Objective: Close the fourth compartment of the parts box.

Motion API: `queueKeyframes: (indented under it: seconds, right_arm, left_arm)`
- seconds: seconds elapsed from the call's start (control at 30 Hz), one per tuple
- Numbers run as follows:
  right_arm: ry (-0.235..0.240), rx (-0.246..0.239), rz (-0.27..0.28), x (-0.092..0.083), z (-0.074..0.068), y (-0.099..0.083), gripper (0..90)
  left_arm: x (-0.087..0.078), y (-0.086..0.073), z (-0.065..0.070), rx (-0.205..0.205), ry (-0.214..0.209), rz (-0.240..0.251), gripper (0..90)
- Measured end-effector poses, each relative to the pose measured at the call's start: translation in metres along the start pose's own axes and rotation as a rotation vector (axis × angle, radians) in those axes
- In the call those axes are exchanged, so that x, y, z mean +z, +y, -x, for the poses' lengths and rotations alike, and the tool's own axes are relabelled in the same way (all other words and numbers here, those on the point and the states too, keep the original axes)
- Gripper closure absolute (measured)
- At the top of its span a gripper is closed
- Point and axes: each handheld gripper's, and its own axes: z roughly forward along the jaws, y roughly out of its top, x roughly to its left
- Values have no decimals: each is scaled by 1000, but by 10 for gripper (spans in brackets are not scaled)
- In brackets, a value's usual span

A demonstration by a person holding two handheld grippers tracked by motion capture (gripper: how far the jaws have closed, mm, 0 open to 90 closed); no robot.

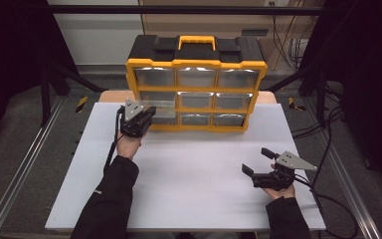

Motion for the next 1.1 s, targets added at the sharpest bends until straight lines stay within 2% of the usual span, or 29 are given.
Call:
queueKeyframes:
  seconds: [1.1]
  right_arm:
    - [-2, -1, 2, 0, 1, 0, 11]
  left_arm:
    - [24, 10, -11, 6, 30, -22, 895]
